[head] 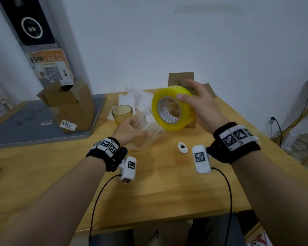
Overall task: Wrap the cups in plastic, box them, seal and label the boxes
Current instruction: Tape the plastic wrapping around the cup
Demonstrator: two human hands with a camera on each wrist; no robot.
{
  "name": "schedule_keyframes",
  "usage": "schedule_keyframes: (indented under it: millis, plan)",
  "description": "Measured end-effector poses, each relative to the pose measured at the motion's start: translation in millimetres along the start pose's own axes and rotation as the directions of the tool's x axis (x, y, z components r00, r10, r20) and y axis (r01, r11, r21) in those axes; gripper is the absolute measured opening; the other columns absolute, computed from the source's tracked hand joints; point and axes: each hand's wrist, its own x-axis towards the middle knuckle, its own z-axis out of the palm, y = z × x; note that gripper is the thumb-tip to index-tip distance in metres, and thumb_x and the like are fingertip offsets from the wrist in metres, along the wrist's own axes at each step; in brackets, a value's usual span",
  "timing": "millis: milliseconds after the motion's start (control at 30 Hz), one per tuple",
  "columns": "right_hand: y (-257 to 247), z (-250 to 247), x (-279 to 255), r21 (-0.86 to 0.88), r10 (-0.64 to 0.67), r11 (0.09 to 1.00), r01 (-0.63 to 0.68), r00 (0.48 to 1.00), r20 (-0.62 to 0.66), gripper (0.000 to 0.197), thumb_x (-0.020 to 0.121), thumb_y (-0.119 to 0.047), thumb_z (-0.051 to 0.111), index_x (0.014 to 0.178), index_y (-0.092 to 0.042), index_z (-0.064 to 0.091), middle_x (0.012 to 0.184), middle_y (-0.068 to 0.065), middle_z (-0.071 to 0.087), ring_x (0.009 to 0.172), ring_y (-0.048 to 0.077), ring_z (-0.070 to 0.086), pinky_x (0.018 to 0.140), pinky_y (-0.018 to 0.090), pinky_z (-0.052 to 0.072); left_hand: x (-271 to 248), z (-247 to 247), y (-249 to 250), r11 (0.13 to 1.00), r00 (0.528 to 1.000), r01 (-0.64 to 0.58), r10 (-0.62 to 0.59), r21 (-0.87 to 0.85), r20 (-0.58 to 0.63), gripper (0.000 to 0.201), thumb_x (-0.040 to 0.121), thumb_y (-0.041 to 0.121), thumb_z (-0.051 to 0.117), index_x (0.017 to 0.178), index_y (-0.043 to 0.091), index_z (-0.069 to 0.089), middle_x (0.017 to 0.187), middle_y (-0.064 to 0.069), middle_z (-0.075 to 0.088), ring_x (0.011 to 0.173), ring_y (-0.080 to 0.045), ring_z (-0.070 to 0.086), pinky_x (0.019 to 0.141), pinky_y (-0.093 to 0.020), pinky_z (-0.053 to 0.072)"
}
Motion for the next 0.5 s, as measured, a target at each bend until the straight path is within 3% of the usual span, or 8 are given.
schedule_keyframes:
  millis: [67,167,233,300,400,500]
  plan:
    - [11.8,27.6,-4.9,0.173,0.012,0.985,-0.028,0.995,0.095,0.06,0.088,-0.02,0.079,0.141,-0.015,0.051,0.115,0.005,0.074,0.104,0.025,0.072,0.089,0.046,0.059,-4.0,-11.5,-13.0,0.993,0.998,0.054,-0.057,-0.107,-0.022,0.097,0.054,0.052,0.094,0.137,0.021,0.055,0.133,0.004,0.06,0.118,-0.017,0.06,0.085,-0.033,0.051]
    - [32.8,62.8,-8.4,0.194,0.049,0.978,-0.077,0.988,0.146,0.052,0.082,-0.04,0.075,0.118,-0.004,0.064,0.101,0.005,0.077,0.096,0.018,0.072,0.087,0.043,0.055,-6.7,-26.2,-30.7,0.968,0.992,0.128,-0.128,-0.214,0.013,0.071,0.071,0.034,0.092,0.13,0.02,0.057,0.122,0.003,0.065,0.111,-0.017,0.064,0.074,-0.032,0.052]
    - [35.6,79.6,-3.7,0.149,0.071,0.985,-0.091,0.989,0.132,0.069,0.069,-0.062,0.082,0.11,-0.008,0.069,0.104,0.005,0.078,0.102,0.02,0.073,0.095,0.047,0.056,-7.0,-31.2,-38.9,0.954,0.991,0.136,-0.135,-0.266,0.022,0.083,0.066,0.036,0.095,0.136,0.019,0.052,0.127,0.0,0.065,0.113,-0.017,0.064,0.076,-0.03,0.051]
    - [35.7,90.8,5.2,0.112,0.05,0.992,-0.064,0.991,0.127,0.081,0.059,-0.074,0.085,0.11,-0.013,0.072,0.109,0.011,0.077,0.108,0.029,0.072,0.102,0.053,0.054,-7.2,-33.2,-41.2,0.939,0.993,0.101,-0.113,-0.33,-0.019,0.106,0.051,0.044,0.097,0.142,0.021,0.046,0.134,-0.003,0.062,0.117,-0.016,0.062,0.087,-0.034,0.054]
    - [29.2,103.5,11.9,0.07,0.032,0.997,-0.043,0.987,0.158,0.072,0.064,-0.071,0.084,0.111,-0.017,0.073,0.112,0.009,0.077,0.11,0.028,0.072,0.102,0.054,0.054,-10.1,-29.0,-35.1,0.952,0.994,-0.039,0.006,-0.304,-0.11,0.109,0.053,0.036,0.097,0.145,0.025,0.038,0.142,0.003,0.051,0.127,-0.013,0.052,0.105,-0.036,0.048]
    - [22.5,113.3,16.2,0.036,0.029,0.999,-0.037,0.981,0.191,0.056,0.073,-0.059,0.079,0.11,-0.017,0.074,0.108,0.005,0.079,0.107,0.023,0.074,0.1,0.05,0.056,-10.5,-17.4,-28.1,0.952,0.966,-0.151,0.084,-0.268,-0.245,0.1,0.056,0.026,0.1,0.135,0.029,0.039,0.134,0.009,0.055,0.121,-0.007,0.056,0.098,-0.027,0.049]
